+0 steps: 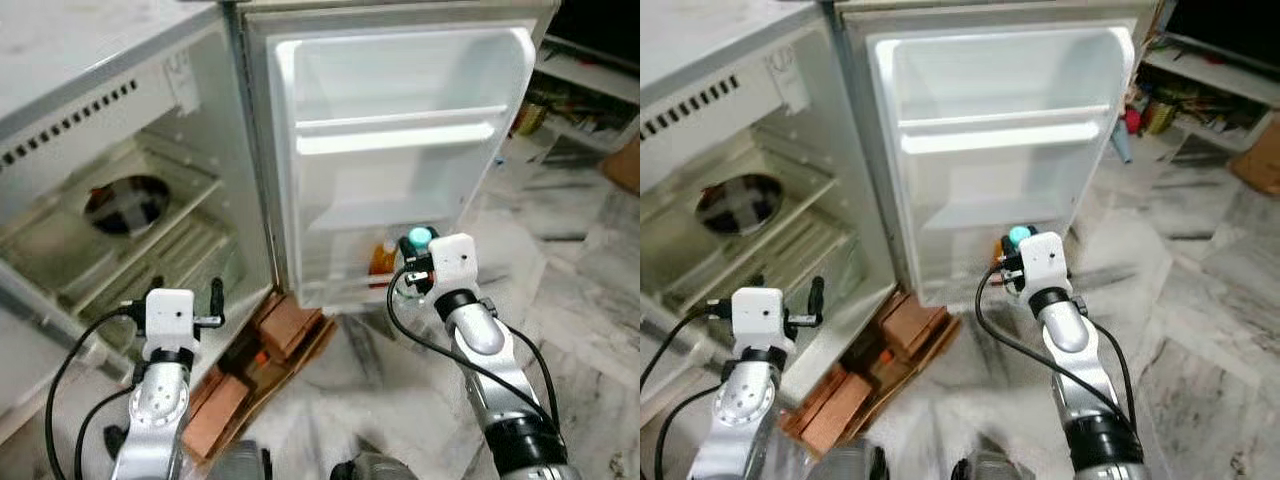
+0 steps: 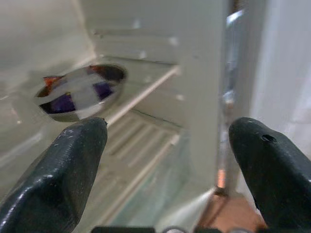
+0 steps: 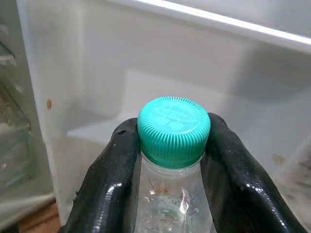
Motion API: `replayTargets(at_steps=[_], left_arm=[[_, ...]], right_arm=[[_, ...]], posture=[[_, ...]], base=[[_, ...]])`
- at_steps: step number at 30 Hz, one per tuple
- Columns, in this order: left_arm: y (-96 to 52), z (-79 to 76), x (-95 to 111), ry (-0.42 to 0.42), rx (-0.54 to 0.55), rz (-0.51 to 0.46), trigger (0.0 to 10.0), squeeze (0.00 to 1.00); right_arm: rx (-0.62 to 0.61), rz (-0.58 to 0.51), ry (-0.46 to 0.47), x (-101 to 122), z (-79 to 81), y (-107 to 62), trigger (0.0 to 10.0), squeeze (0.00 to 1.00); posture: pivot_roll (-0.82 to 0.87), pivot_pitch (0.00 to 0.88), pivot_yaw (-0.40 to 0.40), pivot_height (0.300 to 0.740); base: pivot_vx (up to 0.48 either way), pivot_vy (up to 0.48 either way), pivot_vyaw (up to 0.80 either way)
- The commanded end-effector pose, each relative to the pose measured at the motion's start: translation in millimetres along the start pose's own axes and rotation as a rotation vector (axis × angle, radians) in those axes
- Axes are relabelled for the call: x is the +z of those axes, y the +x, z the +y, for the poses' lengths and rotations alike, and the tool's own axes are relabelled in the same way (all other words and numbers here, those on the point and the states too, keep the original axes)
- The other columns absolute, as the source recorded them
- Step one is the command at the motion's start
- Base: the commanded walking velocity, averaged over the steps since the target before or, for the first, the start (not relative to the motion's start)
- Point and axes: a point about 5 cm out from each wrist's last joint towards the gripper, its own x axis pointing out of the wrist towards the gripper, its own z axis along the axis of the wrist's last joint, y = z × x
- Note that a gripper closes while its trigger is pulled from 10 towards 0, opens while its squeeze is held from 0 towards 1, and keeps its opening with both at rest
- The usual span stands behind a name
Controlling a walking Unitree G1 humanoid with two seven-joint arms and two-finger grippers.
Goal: Restocking fridge
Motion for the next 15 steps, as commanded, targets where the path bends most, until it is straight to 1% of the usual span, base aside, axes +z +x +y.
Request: replayTargets(at_steps=[1, 7, 15], left_arm=[[0.6, 5.1, -1.5, 0.012, 0.028, 0.012, 10.0, 0.00], [0.9, 6.1, -1.8, 0.023, 0.046, 0.015, 10.0, 0.00], [1.8, 8.0, -1.4, 0.028, 0.059, 0.014, 10.0, 0.00]], right_arm=[[0.011, -0.028, 0.003, 5.8, 4.3, 2.9, 10.0, 0.00], [0.017, -0.015, -0.007, 1.8, 6.5, 0.1, 10.0, 0.00], [0.035, -0.021, 0.009, 4.2, 12.4, 4.4, 10.0, 0.00]], posture=[[0.09, 0.111, -0.036, 0.740], [0.09, 0.107, -0.044, 0.740], [0.10, 0.105, -0.034, 0.740]], base=[[0.000, 0.000, 0.00], [0.000, 0.000, 0.00], [0.000, 0.000, 0.00]])
